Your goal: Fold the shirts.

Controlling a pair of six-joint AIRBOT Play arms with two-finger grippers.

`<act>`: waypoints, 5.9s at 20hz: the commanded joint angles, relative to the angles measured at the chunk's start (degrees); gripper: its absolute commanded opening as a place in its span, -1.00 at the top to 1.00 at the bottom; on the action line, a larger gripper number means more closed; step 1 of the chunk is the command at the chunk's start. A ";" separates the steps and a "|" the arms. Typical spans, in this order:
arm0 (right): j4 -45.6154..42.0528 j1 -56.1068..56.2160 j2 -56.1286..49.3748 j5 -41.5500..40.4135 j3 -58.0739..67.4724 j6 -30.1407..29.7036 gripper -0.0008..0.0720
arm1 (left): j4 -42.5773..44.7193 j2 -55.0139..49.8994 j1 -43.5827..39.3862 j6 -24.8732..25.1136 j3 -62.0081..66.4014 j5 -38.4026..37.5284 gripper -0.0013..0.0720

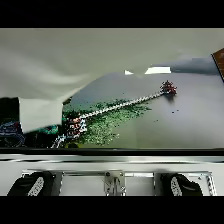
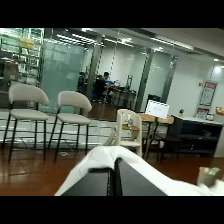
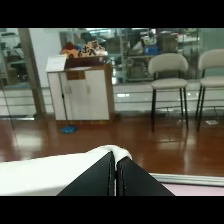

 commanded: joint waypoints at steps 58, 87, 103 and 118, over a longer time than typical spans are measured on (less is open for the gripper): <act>-11.17 -2.84 -50.31 19.69 -36.39 6.80 -0.87 | 0.24 -43.69 13.16 13.73 -66.71 -8.85 0.87; -11.13 8.09 -2.58 0.59 12.17 -7.23 0.82 | 3.50 4.22 12.22 11.10 0.74 1.86 0.87; -29.09 8.09 -13.81 49.90 3.98 9.03 0.81 | 11.37 5.84 12.20 1.31 -22.53 -23.21 0.87; -11.32 13.11 -53.24 -23.98 -20.33 6.58 0.81 | 0.48 -53.88 -2.21 11.61 -25.66 14.58 0.87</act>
